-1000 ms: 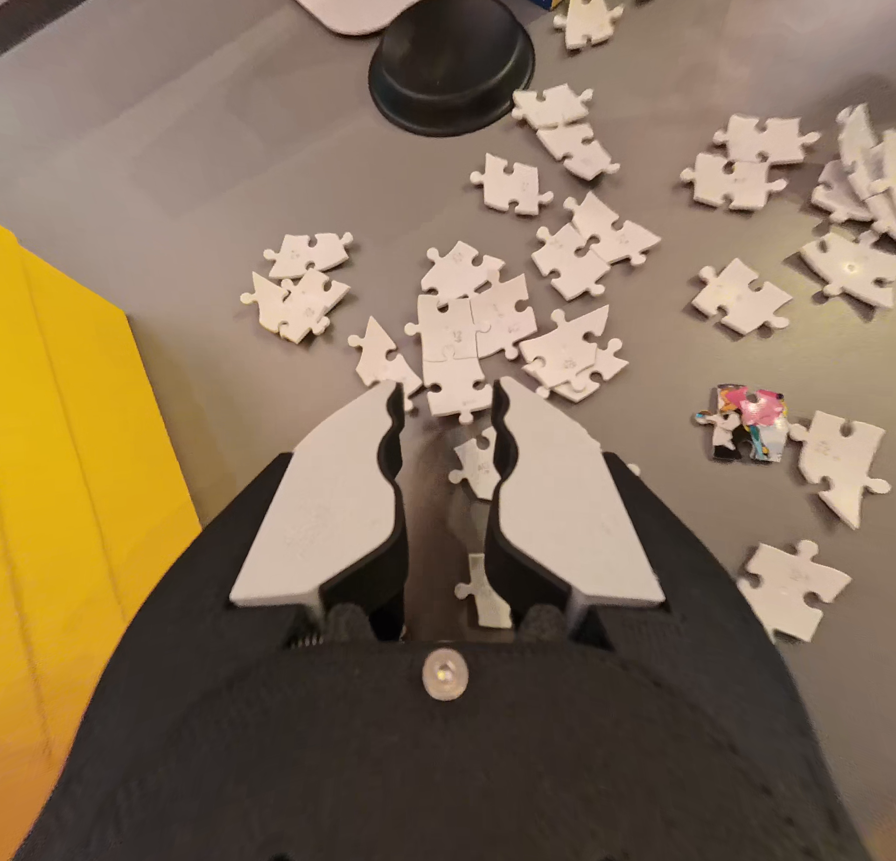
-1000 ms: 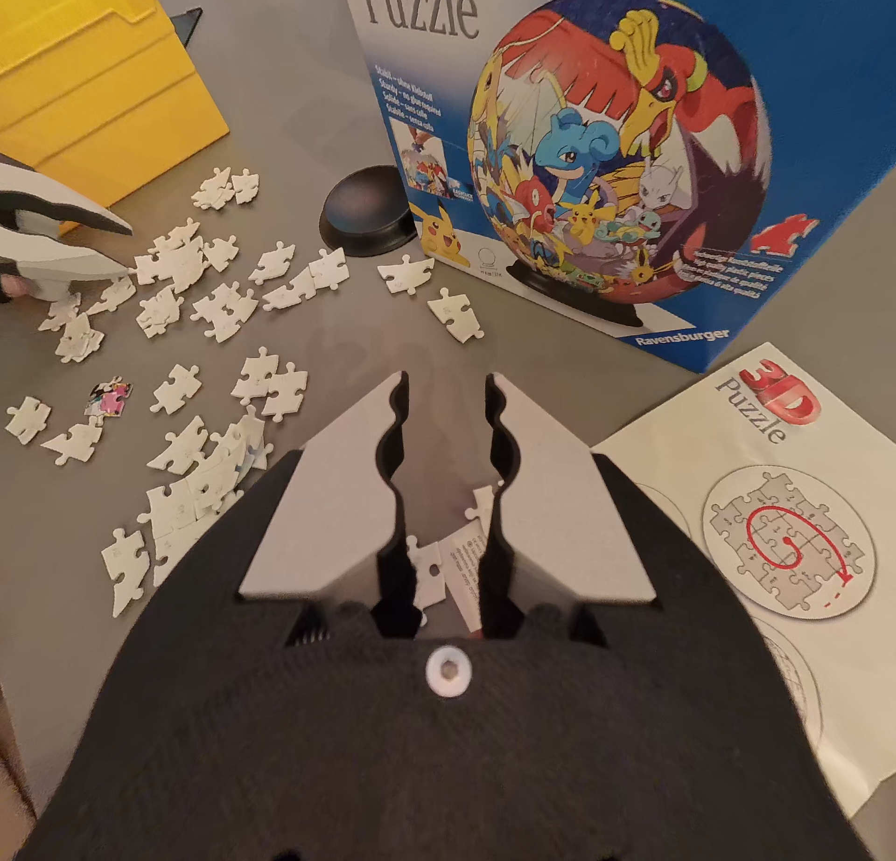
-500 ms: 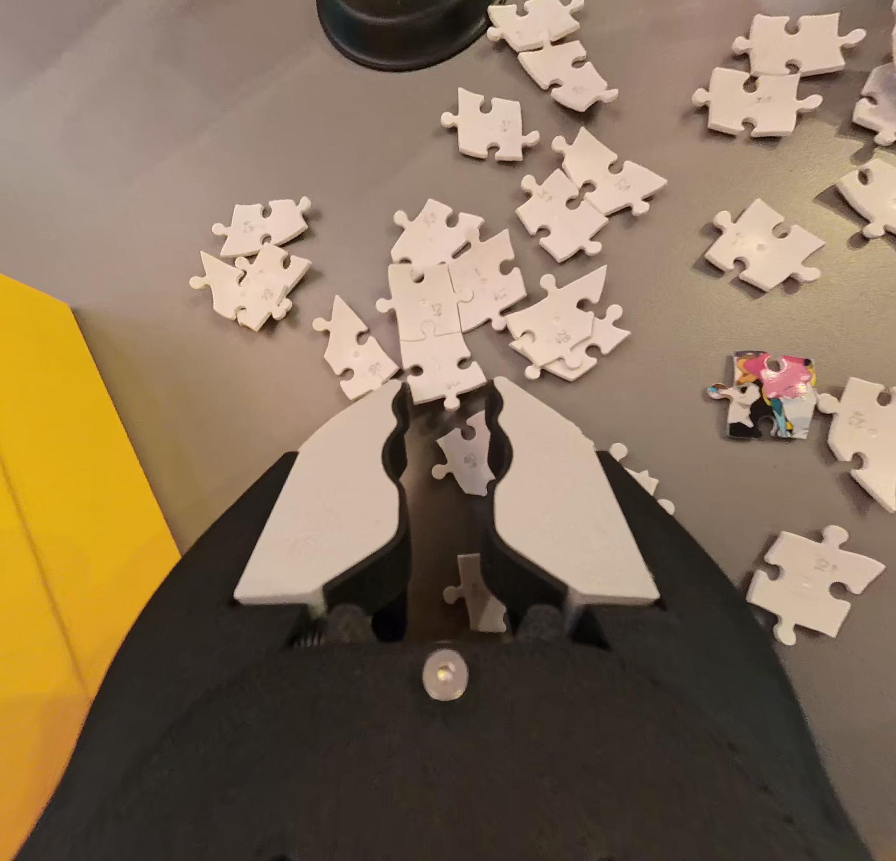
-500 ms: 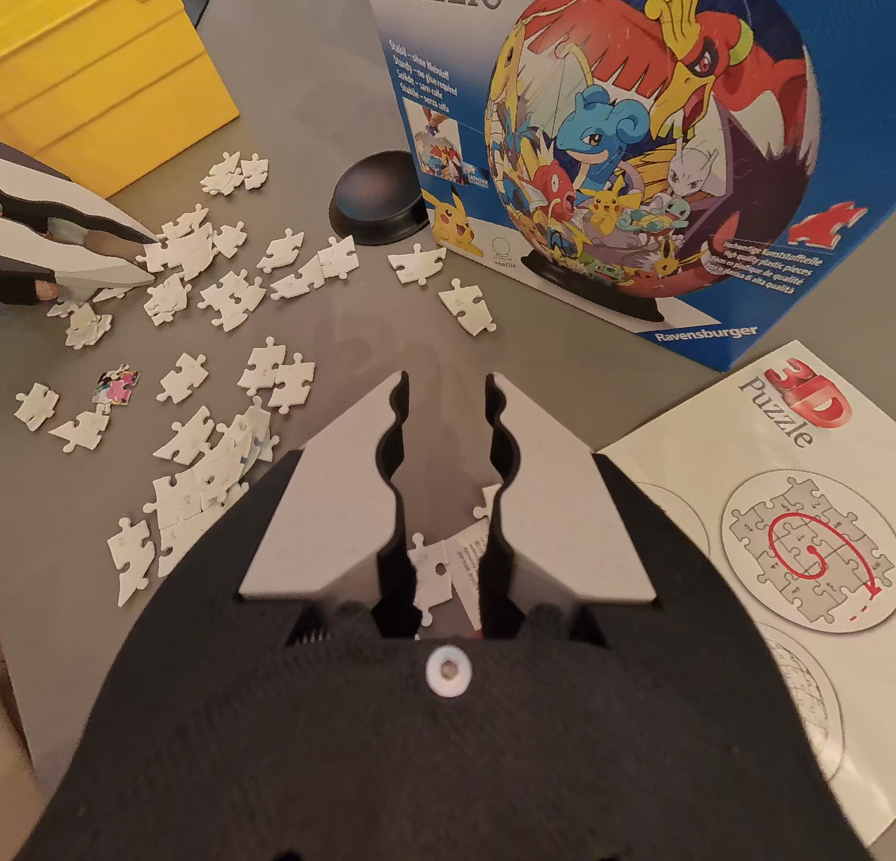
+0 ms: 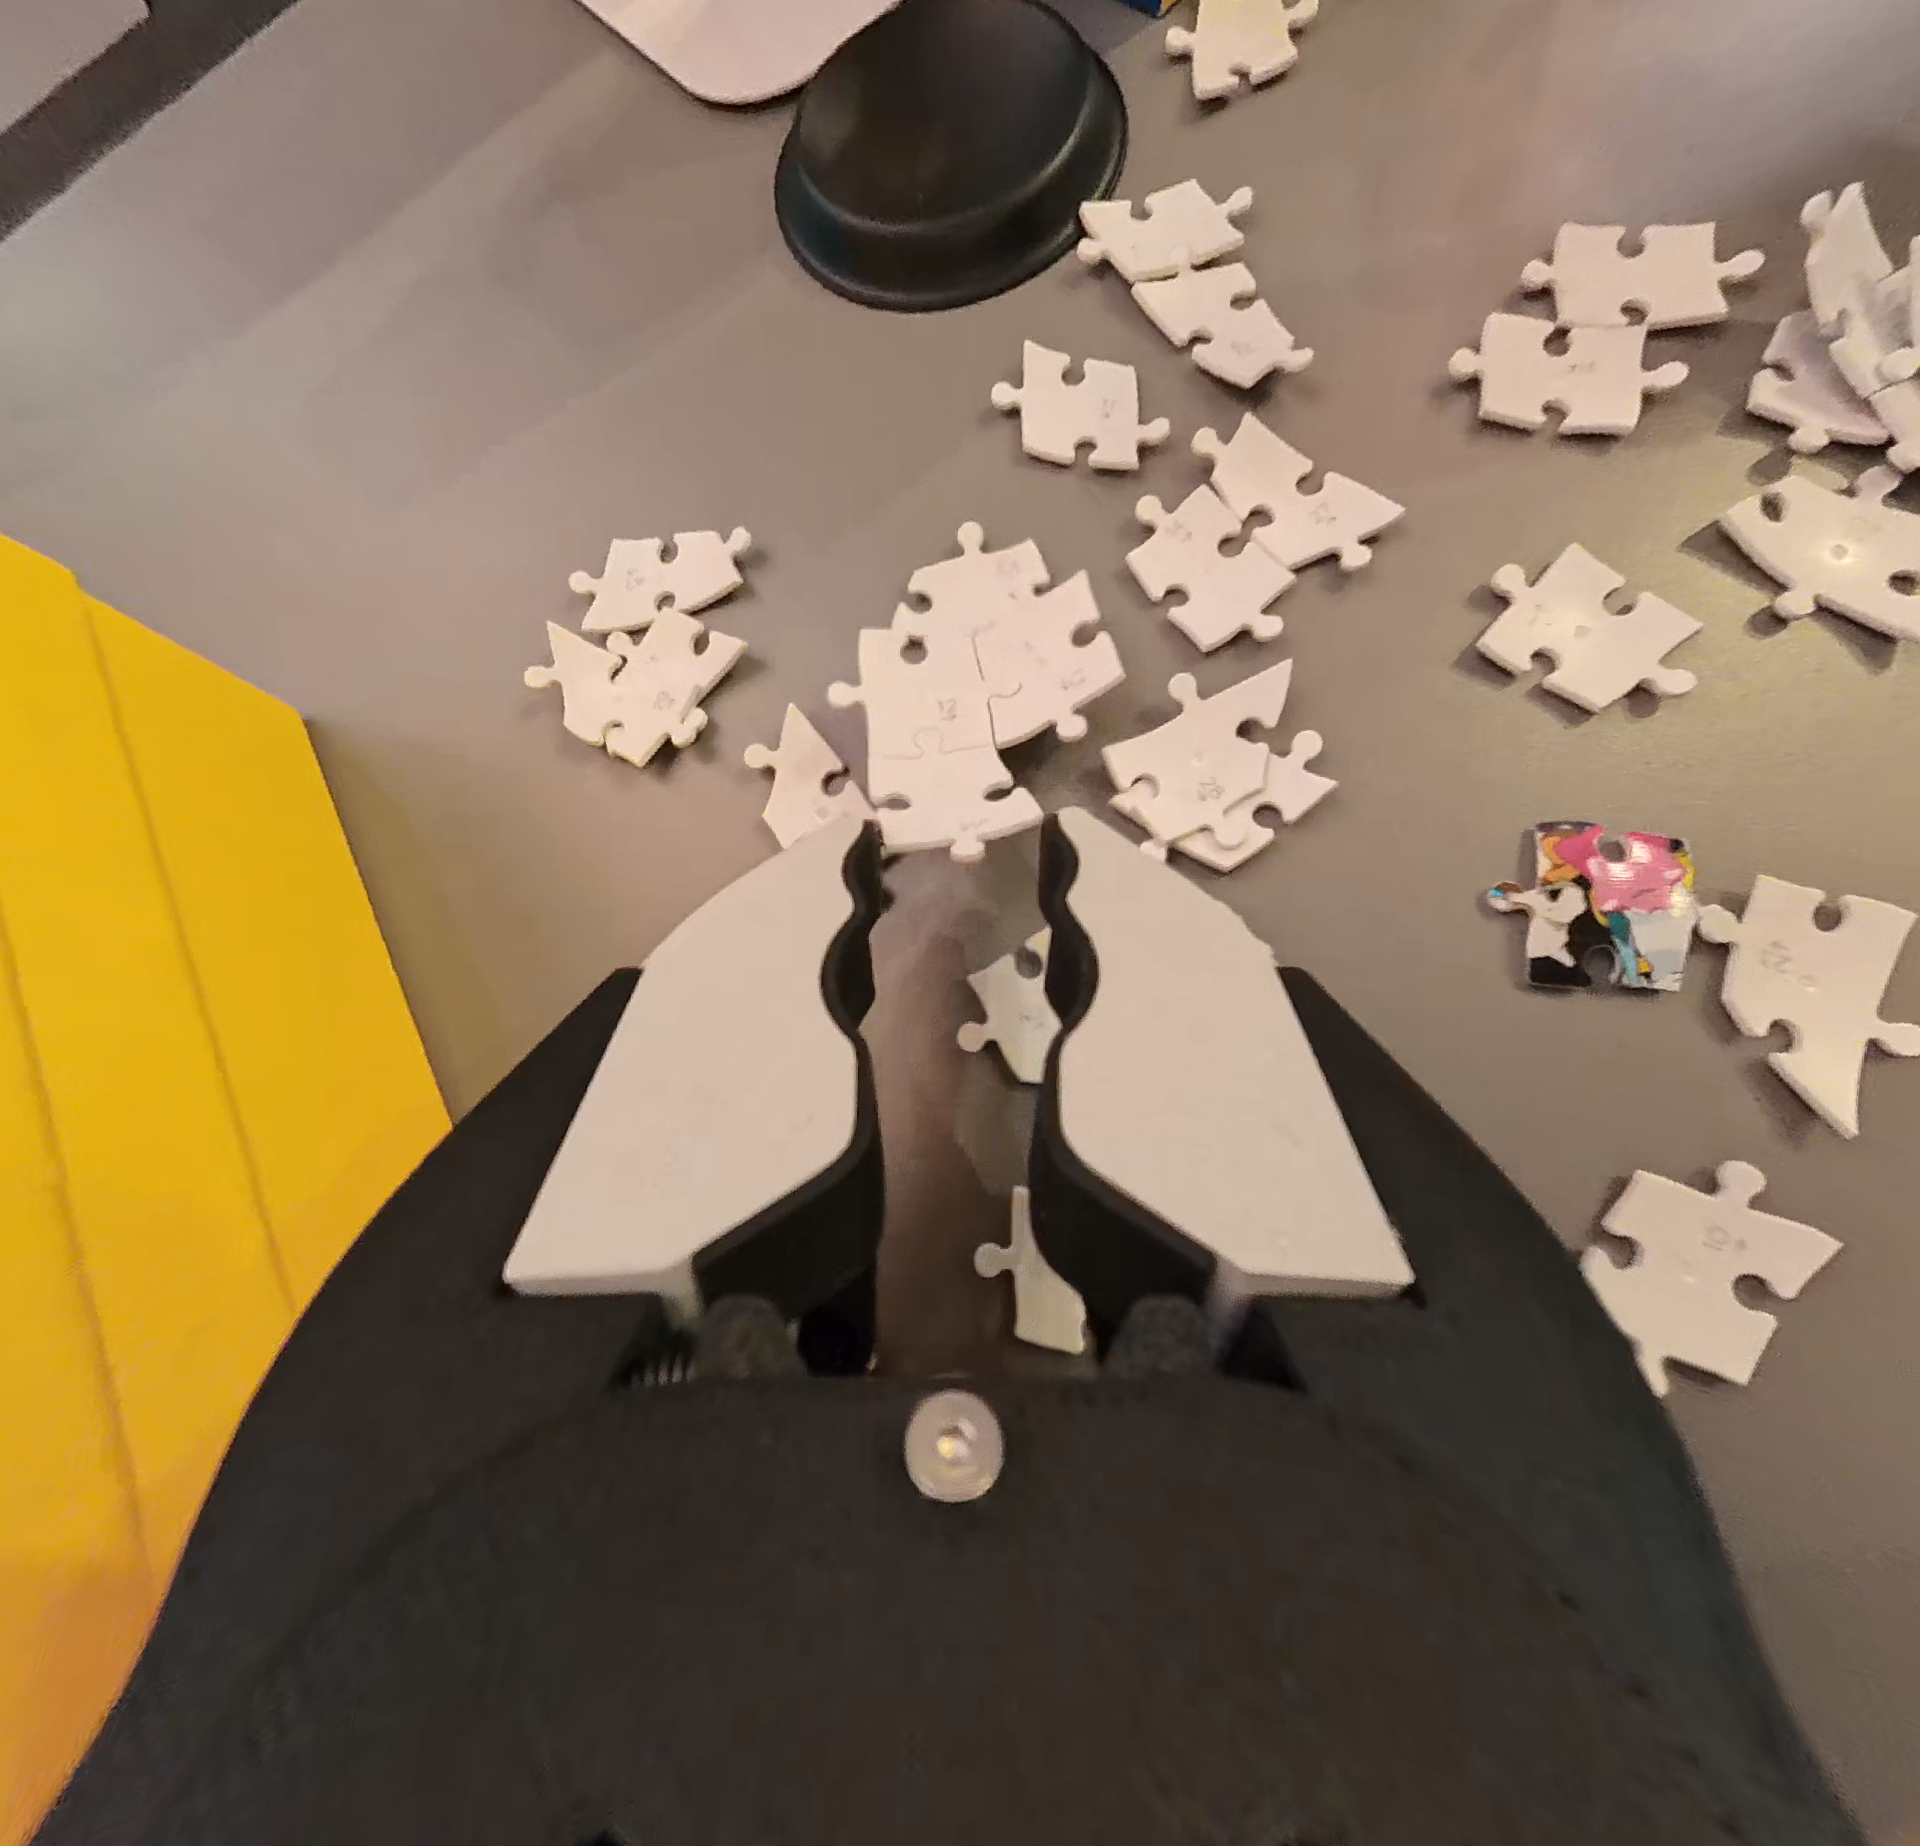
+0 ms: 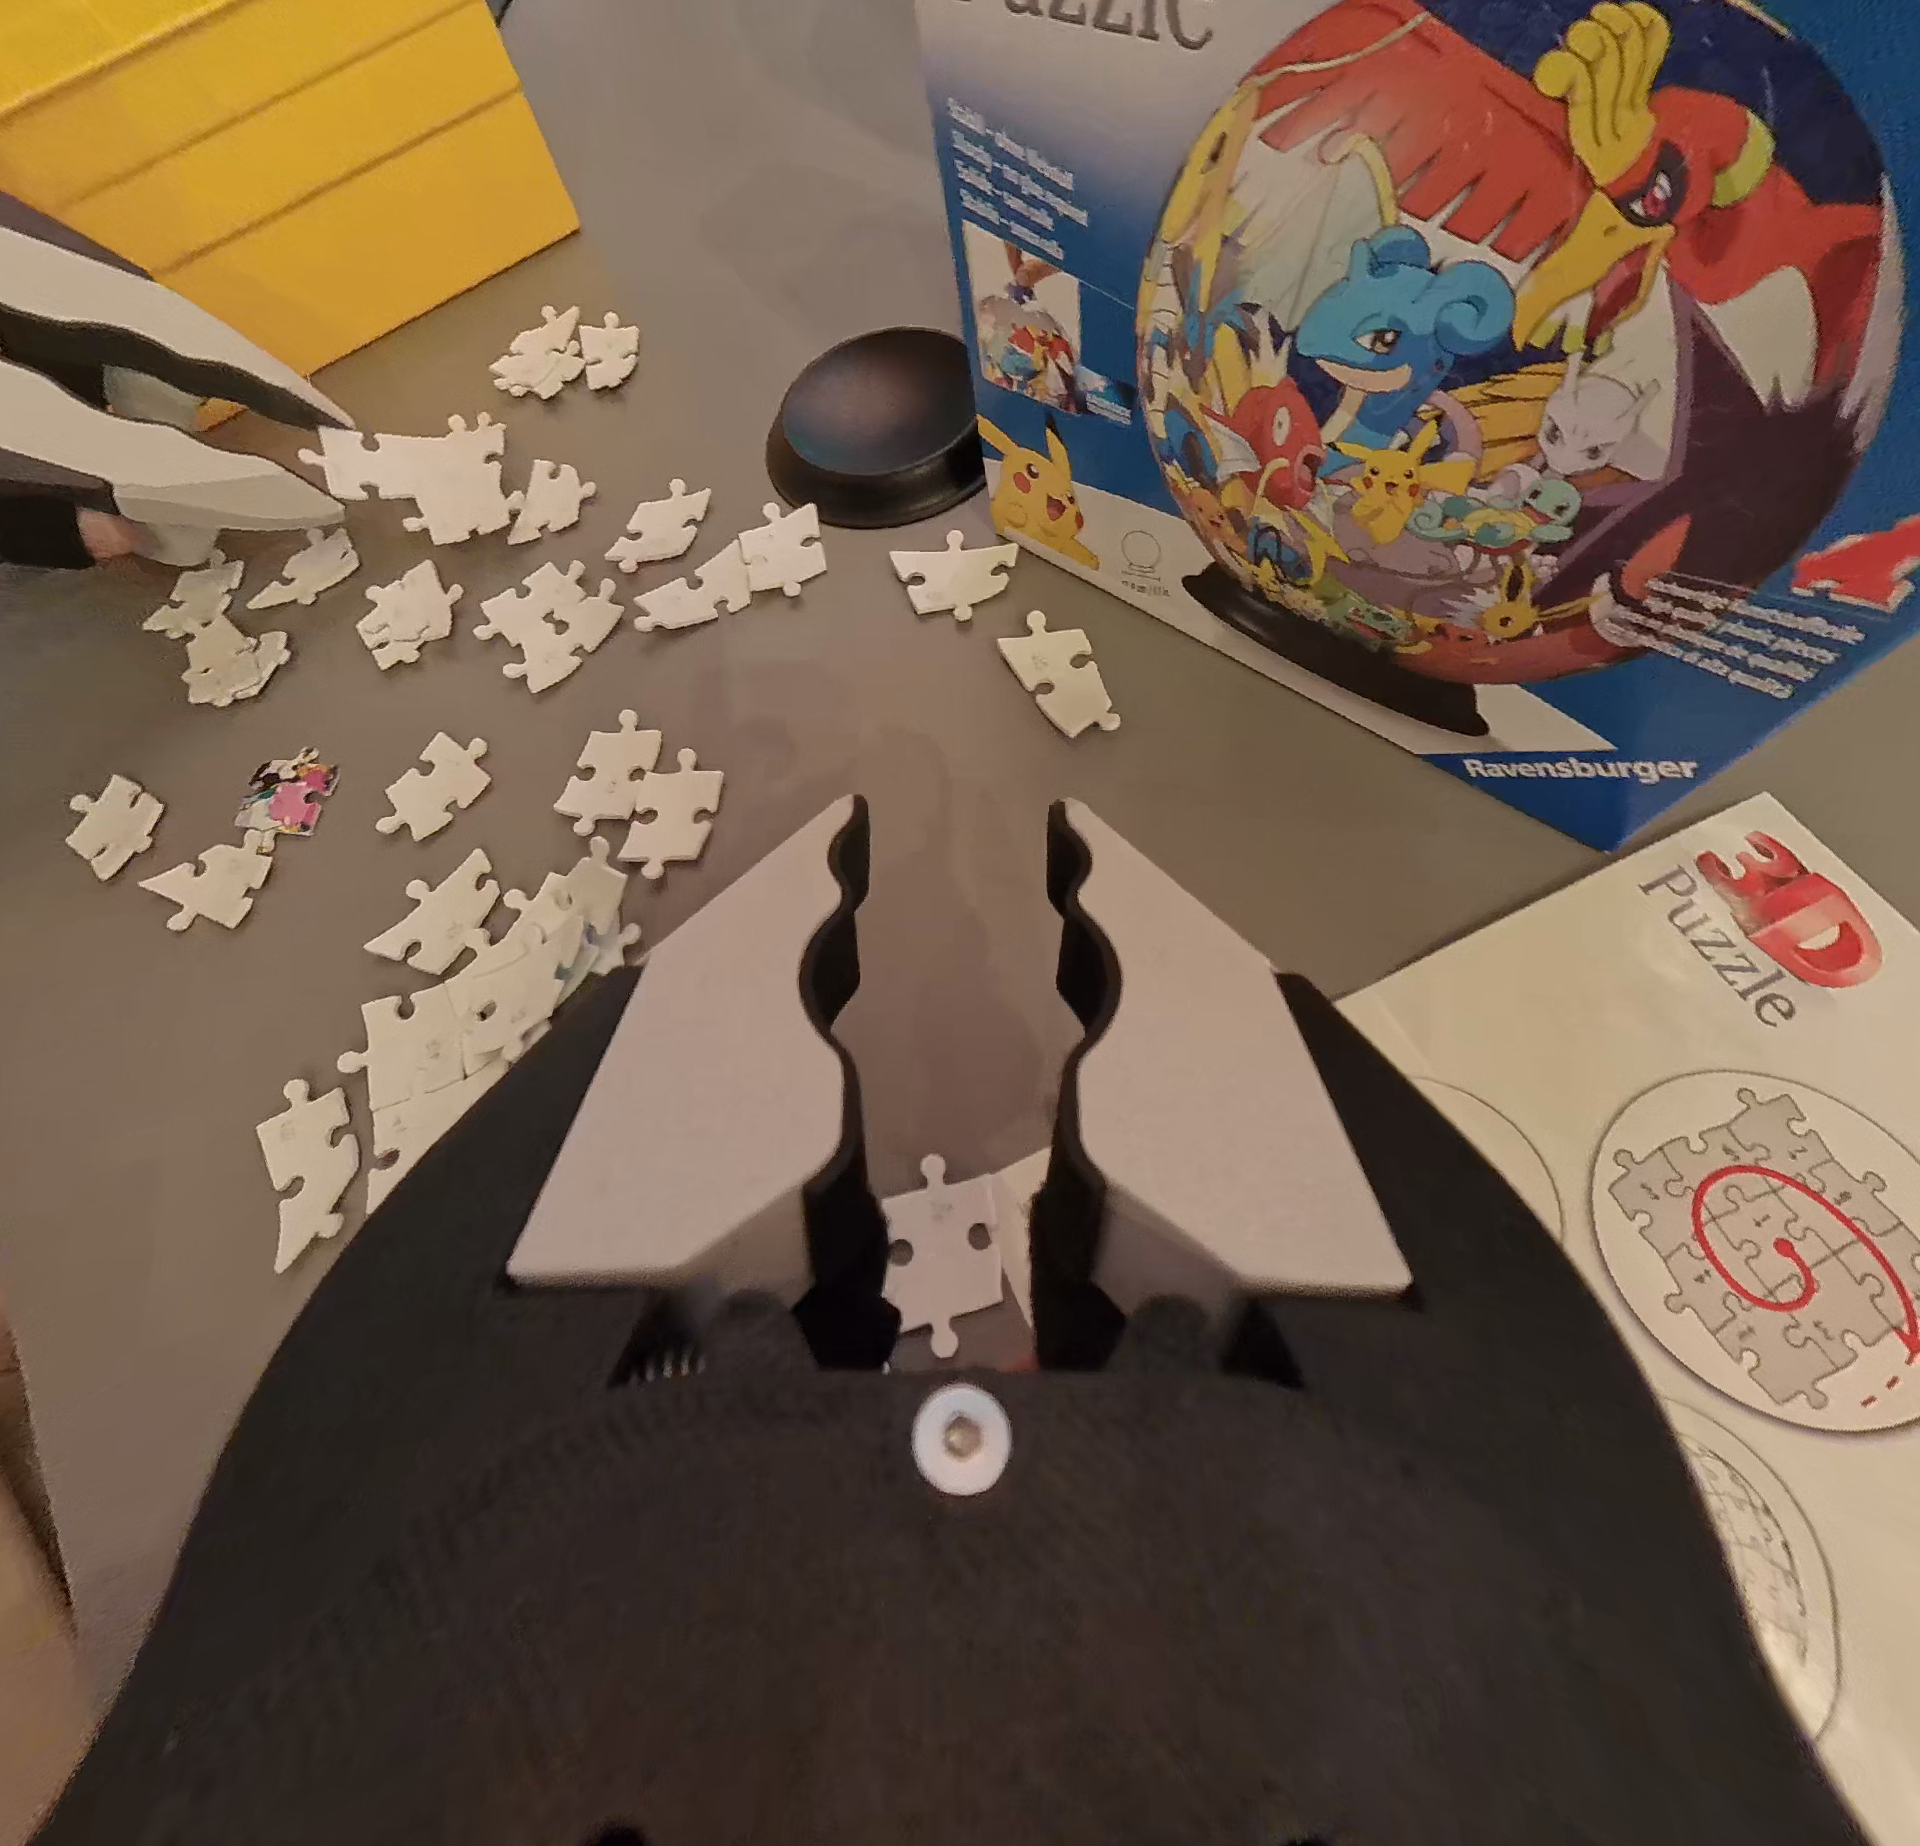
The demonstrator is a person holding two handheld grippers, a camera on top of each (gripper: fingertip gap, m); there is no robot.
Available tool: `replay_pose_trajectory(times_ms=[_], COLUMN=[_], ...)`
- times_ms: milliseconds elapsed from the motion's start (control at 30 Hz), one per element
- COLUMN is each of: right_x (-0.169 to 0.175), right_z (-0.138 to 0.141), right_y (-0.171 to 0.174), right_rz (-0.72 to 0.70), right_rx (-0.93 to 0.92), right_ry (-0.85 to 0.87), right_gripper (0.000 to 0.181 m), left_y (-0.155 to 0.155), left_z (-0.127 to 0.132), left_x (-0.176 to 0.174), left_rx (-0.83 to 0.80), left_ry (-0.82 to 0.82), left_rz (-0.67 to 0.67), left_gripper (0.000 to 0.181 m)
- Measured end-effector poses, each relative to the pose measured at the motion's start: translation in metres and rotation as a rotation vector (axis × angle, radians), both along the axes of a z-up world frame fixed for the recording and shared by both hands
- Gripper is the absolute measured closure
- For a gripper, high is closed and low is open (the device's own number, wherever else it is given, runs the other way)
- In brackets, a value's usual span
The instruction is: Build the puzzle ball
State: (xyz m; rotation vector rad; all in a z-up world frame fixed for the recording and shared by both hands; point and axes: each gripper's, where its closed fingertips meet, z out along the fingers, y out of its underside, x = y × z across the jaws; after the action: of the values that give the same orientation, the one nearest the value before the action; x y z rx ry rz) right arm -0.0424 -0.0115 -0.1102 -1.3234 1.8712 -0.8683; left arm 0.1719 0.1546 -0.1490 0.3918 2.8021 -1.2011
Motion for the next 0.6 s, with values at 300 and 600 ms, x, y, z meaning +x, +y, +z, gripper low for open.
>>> replay_pose_trajectory(times_ms=[300, 600], right_x=[0.013, 0.021], right_z=[-0.006, -0.054], right_y=[0.053, 0.15], right_rz=[0.239, 0.595], right_rx=[-0.018, -0.081], right_ry=[0.055, 0.335], right_gripper=[0.144, 0.135], left_y=[-0.002, -0.009], left_z=[0.005, 0.004], left_x=[-0.019, -0.043], left_rx=[0.008, 0.02], left_ry=[0.004, 0.017], left_rz=[-0.044, -0.085], left_gripper=[0.152, 0.152])
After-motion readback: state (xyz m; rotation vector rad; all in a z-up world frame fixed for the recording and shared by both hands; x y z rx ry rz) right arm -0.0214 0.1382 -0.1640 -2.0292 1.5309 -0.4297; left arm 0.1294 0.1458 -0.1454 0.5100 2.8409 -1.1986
